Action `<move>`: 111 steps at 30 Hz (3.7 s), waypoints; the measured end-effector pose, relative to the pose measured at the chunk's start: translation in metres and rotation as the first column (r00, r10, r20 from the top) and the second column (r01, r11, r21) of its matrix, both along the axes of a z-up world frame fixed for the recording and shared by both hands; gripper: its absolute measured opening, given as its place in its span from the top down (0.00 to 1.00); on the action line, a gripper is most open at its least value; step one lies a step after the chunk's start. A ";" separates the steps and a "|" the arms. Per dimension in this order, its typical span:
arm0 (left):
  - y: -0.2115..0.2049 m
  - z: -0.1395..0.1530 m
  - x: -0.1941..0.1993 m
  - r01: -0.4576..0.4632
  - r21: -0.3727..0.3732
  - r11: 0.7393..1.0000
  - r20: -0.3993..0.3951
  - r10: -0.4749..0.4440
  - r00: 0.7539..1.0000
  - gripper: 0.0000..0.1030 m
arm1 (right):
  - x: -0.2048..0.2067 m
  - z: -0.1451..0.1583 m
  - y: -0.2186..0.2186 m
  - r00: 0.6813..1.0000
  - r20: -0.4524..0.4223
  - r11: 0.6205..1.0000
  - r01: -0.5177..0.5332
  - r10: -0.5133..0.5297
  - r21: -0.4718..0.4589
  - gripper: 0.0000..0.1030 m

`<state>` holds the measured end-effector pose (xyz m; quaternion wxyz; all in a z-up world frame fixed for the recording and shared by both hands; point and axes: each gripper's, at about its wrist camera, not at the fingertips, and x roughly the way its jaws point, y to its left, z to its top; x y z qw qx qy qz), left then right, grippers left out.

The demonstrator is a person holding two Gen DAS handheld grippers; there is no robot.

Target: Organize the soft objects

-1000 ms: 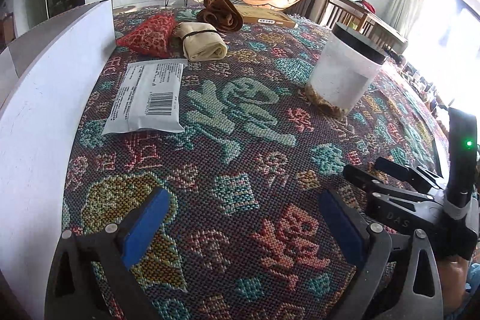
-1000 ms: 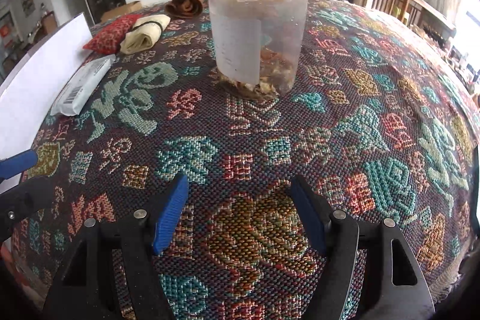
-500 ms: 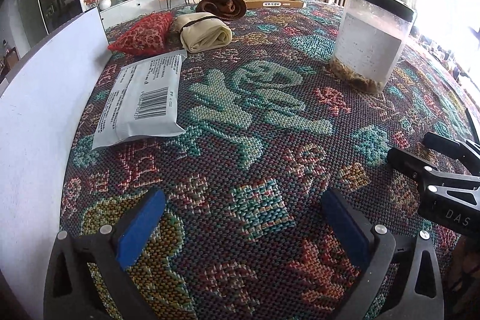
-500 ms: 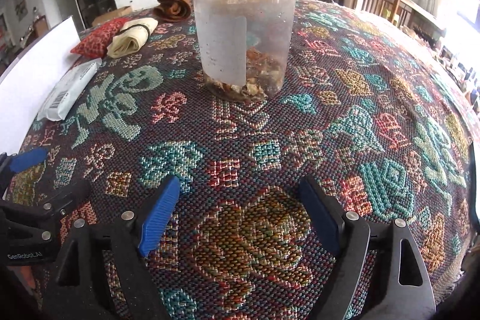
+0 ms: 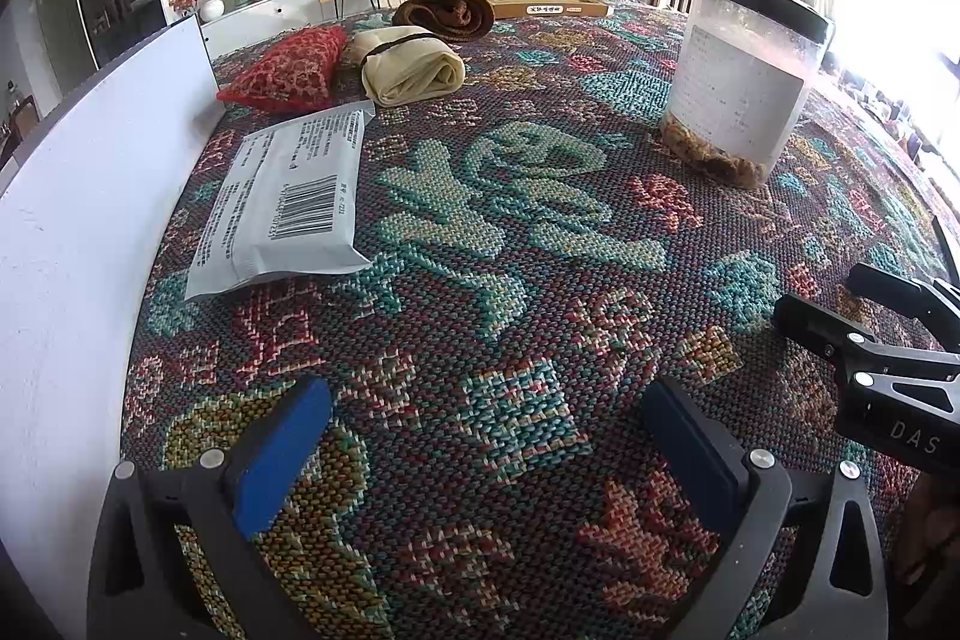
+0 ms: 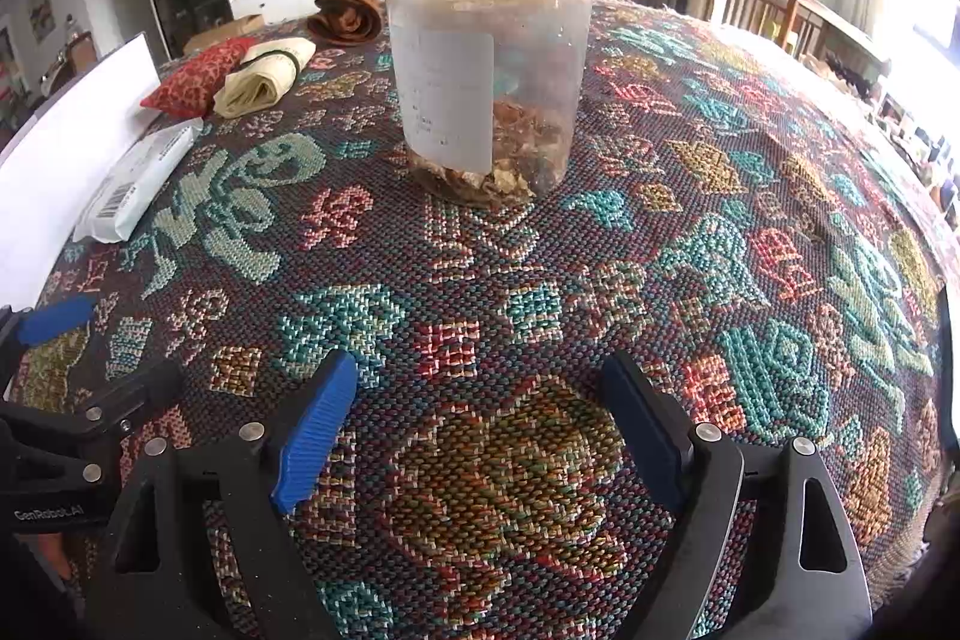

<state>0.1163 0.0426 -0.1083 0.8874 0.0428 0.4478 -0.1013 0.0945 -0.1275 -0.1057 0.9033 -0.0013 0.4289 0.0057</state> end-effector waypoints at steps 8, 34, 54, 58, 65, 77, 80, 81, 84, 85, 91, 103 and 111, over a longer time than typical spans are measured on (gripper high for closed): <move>0.000 -0.001 0.001 0.000 0.000 1.000 0.000 0.000 1.000 0.00 | 0.000 0.000 0.000 1.000 0.000 1.000 0.000 0.000 0.000 0.16; -0.001 -0.001 0.001 0.000 0.001 1.000 0.001 0.000 1.000 0.00 | -0.001 -0.001 0.000 1.000 0.002 1.000 -0.001 0.001 0.000 0.15; -0.001 -0.001 0.001 0.000 0.001 1.000 0.001 0.000 1.000 0.00 | -0.001 -0.001 0.000 1.000 0.003 1.000 -0.002 0.002 0.001 0.15; -0.001 -0.001 0.001 0.000 0.002 1.000 0.001 0.000 1.000 0.00 | -0.002 -0.001 0.000 1.000 0.003 1.000 -0.002 0.002 0.001 0.15; -0.001 0.001 0.002 -0.009 -0.001 1.000 -0.027 0.009 1.000 0.00 | -0.002 -0.001 0.000 1.000 0.004 1.000 -0.003 0.003 0.001 0.15; 0.061 0.030 0.013 -0.250 -0.209 0.945 -0.080 0.239 0.968 0.00 | -0.002 -0.001 -0.001 1.000 0.004 1.000 -0.003 0.003 0.001 0.15; 0.046 0.042 0.049 -0.227 -0.094 0.969 -0.043 0.224 0.974 0.00 | -0.002 -0.001 -0.001 1.000 0.004 1.000 -0.004 0.004 0.001 0.15; 0.039 0.043 0.062 -0.211 -0.034 0.977 -0.027 0.211 0.977 0.00 | -0.002 -0.001 -0.001 1.000 0.004 1.000 -0.004 0.004 0.001 0.15; 0.033 0.035 0.101 -0.223 0.102 0.969 -0.027 0.227 0.974 0.00 | -0.002 -0.001 -0.001 1.000 0.005 1.000 -0.004 0.004 0.001 0.15; 0.036 0.031 0.111 -0.228 0.101 0.968 -0.056 0.235 0.971 0.00 | -0.002 -0.001 -0.001 1.000 0.005 1.000 -0.004 0.004 0.001 0.15; 0.060 0.001 0.129 -0.290 0.050 0.956 -0.169 0.294 0.941 0.00 | -0.002 -0.002 -0.001 1.000 0.006 1.000 -0.004 0.004 0.001 0.15; 0.087 0.011 0.092 -0.296 -0.083 0.952 -0.066 0.291 0.954 0.38 | 0.044 0.082 0.056 0.963 0.145 0.972 -0.233 0.228 0.014 0.16; 0.091 0.009 0.037 -0.259 -0.088 0.962 -0.036 0.257 0.966 0.38 | 0.230 0.067 0.161 0.945 -0.066 0.945 -0.315 0.322 0.092 0.18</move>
